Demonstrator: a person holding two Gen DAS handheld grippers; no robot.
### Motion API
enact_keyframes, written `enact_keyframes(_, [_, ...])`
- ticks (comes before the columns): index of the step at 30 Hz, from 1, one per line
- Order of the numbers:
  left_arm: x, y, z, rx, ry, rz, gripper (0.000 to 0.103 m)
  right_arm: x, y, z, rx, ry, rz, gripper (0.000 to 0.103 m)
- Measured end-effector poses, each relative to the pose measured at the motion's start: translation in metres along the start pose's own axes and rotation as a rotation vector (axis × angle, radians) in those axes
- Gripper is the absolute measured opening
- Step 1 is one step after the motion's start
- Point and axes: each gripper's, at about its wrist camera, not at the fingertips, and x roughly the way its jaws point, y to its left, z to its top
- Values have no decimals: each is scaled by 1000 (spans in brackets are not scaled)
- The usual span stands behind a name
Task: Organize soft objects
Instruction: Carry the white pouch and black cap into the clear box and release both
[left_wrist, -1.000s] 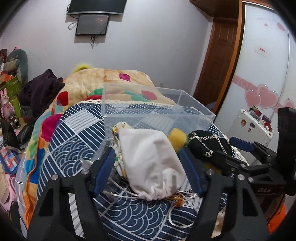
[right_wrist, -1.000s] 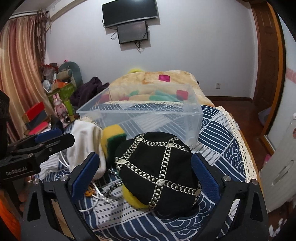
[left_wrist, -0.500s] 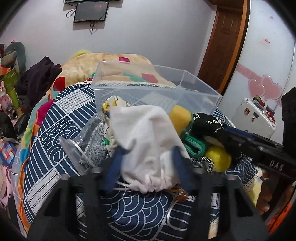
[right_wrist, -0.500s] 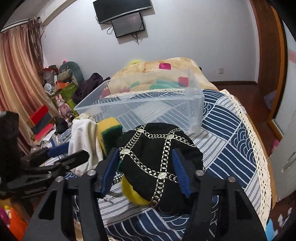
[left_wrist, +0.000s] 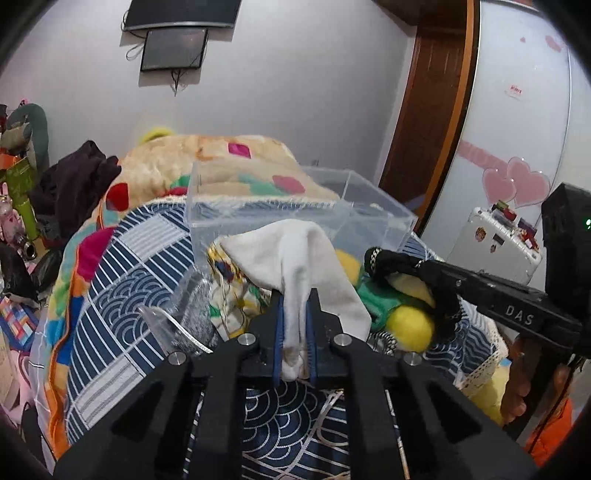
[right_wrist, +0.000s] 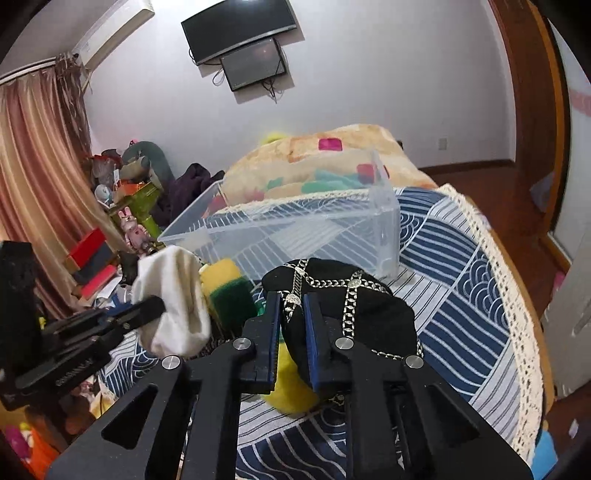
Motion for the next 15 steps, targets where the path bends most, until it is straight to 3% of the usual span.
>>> enact_keyframes(15, [-26,6,36,-9,-123,15,10,-39,-2,21,7,-150,-14,11])
